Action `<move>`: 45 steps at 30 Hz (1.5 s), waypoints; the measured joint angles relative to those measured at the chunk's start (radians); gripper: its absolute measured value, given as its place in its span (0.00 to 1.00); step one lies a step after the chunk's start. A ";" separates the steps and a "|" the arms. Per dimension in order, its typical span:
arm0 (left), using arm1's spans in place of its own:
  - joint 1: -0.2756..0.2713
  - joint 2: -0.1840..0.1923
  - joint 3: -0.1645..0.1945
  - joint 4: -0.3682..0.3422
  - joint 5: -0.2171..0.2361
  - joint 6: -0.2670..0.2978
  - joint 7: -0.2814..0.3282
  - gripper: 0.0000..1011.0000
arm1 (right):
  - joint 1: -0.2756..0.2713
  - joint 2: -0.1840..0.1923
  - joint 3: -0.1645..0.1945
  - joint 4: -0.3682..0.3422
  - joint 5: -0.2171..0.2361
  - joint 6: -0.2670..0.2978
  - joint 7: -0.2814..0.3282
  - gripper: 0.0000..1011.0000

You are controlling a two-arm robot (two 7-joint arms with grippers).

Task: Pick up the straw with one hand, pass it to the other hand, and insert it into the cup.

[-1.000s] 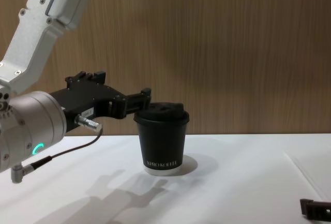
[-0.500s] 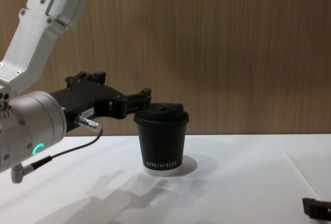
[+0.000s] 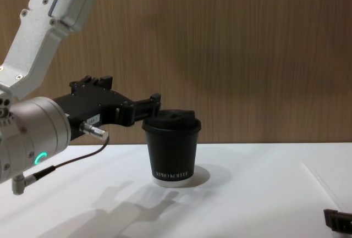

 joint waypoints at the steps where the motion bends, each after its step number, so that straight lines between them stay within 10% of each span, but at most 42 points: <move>1: 0.000 0.000 0.000 0.000 0.000 0.000 0.000 0.99 | 0.000 0.000 0.000 0.000 0.000 0.000 0.000 0.68; 45: 0.000 0.000 0.000 0.000 0.000 0.000 0.000 0.99 | 0.002 0.001 -0.001 0.005 -0.002 0.003 0.003 0.40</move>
